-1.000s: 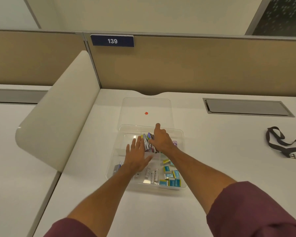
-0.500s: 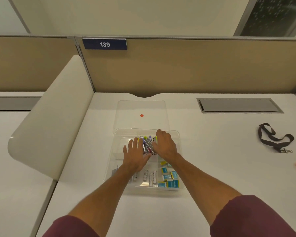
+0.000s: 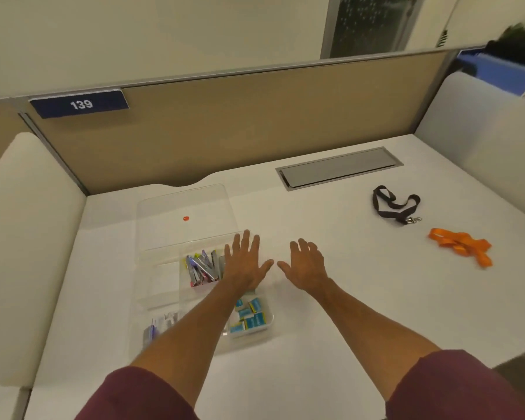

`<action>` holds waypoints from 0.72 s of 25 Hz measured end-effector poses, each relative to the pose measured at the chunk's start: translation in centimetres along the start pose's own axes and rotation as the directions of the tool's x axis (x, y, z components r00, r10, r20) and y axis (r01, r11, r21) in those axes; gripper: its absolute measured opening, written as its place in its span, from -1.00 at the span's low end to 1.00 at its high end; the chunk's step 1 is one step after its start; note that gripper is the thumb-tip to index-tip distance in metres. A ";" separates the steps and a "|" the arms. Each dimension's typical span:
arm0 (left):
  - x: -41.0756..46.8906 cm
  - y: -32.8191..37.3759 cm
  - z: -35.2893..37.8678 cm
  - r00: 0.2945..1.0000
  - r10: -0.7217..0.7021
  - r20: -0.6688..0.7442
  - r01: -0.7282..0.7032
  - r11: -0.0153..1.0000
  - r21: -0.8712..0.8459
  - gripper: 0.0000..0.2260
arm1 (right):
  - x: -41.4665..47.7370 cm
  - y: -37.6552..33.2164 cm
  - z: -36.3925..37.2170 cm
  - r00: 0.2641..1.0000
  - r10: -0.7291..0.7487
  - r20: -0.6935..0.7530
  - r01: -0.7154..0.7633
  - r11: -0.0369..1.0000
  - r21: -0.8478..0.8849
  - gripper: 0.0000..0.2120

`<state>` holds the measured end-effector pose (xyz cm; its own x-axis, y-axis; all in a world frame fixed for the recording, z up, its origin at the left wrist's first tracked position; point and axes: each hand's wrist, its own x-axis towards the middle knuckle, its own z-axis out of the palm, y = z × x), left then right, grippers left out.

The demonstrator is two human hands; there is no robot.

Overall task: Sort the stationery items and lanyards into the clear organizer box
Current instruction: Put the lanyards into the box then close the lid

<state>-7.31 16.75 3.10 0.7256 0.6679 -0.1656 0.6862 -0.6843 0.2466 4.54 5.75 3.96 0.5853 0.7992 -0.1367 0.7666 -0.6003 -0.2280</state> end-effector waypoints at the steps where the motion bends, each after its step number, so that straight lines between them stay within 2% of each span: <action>1: 0.4 1.5 0.3 1.000 0.023 0.012 -0.023 1.000 0.016 -0.34 | 0.0 1.6 -0.3 1.000 0.030 0.008 -0.030 0.999 0.013 -0.41; 10: 6.2 15.0 3.2 0.976 0.184 0.113 -0.193 0.978 0.075 -0.35 | 2.2 17.7 -4.0 0.949 0.314 0.031 -0.314 0.949 0.012 -0.49; 15: 10.4 22.3 5.4 0.963 0.233 0.139 -0.247 0.964 0.096 -0.34 | 3.5 26.8 -6.0 0.897 0.441 0.035 -0.442 0.895 0.057 -0.47; 18: 12.7 26.1 6.7 0.954 0.260 0.148 -0.277 0.955 0.106 -0.34 | 4.2 31.8 -7.3 0.862 0.506 0.027 -0.506 0.862 0.026 -0.44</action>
<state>20.16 5.45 1.04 0.8783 0.4161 -0.2353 0.4602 -0.8692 0.1806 33.26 -10.21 3.15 0.8852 0.3862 -0.2594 0.3573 -0.9214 -0.1527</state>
